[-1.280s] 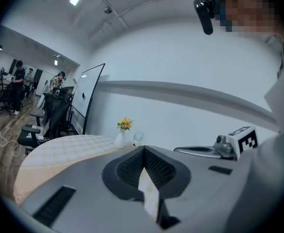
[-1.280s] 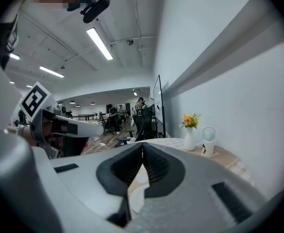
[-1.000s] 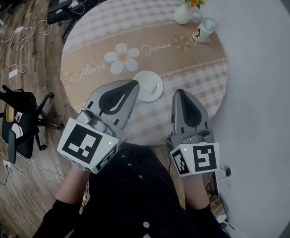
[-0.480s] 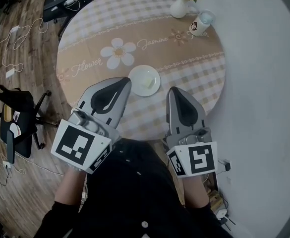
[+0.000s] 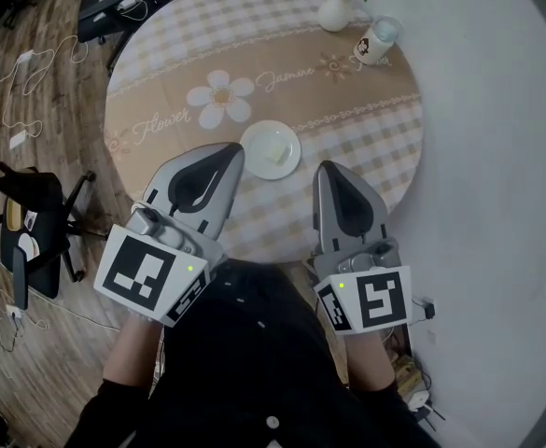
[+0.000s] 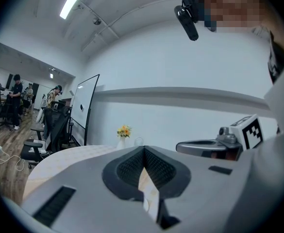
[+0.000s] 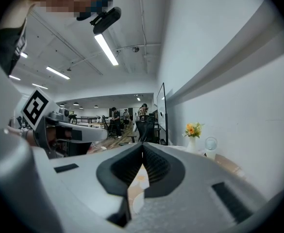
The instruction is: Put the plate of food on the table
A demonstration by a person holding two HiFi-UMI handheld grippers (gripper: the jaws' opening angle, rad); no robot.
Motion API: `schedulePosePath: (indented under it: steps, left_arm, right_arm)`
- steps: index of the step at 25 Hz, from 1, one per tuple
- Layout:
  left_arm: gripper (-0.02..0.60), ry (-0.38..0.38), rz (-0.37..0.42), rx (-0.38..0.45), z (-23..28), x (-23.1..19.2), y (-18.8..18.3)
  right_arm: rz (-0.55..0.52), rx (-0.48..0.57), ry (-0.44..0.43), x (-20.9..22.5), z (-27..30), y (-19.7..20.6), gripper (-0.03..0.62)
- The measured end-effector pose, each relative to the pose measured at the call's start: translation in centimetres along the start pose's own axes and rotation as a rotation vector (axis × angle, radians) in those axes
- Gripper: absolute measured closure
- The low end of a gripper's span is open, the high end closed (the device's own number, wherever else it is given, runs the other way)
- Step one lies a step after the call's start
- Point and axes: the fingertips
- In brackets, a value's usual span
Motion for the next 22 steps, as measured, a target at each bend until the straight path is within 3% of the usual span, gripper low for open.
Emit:
schedulePosePath:
  steps: [22]
  left_arm:
    - [0.580, -0.006, 0.001, -0.003, -0.19, -0.42, 0.00]
  right_arm:
    - [0.015, 0.005, -0.014, -0.28, 0.36, -0.62, 0.594]
Point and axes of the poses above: the fingertips, and each gripper's own axes: z forward along the fingers, x to its right, y out of its underside, and after that the axes turned 14 degrees about x, right-handed
